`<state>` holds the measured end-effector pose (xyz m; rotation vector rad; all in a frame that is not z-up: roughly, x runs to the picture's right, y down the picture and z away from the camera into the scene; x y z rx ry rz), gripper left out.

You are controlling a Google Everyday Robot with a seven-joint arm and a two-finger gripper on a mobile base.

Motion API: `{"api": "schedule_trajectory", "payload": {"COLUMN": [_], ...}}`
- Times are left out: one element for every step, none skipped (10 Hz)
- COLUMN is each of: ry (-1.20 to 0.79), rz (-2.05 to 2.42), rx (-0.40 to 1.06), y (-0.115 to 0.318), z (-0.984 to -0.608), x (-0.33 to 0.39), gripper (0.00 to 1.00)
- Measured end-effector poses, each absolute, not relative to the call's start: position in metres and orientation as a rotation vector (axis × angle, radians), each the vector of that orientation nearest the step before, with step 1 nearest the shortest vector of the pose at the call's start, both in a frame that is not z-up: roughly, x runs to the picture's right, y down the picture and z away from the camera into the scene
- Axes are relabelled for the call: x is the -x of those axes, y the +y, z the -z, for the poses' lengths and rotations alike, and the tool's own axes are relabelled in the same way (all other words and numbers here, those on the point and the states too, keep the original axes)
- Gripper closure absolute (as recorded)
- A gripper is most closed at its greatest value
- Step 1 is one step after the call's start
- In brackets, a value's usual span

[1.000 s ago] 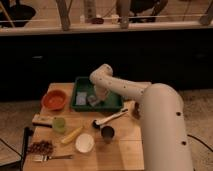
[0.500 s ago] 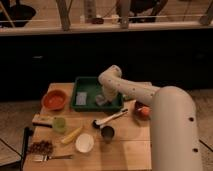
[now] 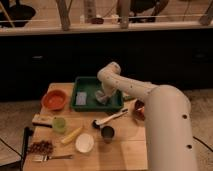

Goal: Wipe tray with towel

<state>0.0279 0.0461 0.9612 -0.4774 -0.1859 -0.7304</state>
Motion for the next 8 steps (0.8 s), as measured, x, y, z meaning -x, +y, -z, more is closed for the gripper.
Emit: {"api": "schedule_trajectory", "payload": {"ry": [-0.198,-0.216,-0.241,-0.264,-0.275,-0.279,-0.288,-0.280], "rz": [0.748,0.775,0.809,0.846,0.870,0.890,0.902,0.902], "rx": [0.473,0.471,0.475,0.476,0.480,0.490,0.501,0.515], "y": [0.045,0.047,0.053,0.058,0.063,0.067,0.073,0.075], "z": [-0.962,-0.961,-0.959,-0.956,-0.953,-0.951,-0.948,-0.947], "x": [-0.019,-0.012,0.001,0.015,0.017,0.016,0.012,0.000], "gripper": [0.97,0.97,0.97,0.97,0.97,0.97,0.97,0.97]}}
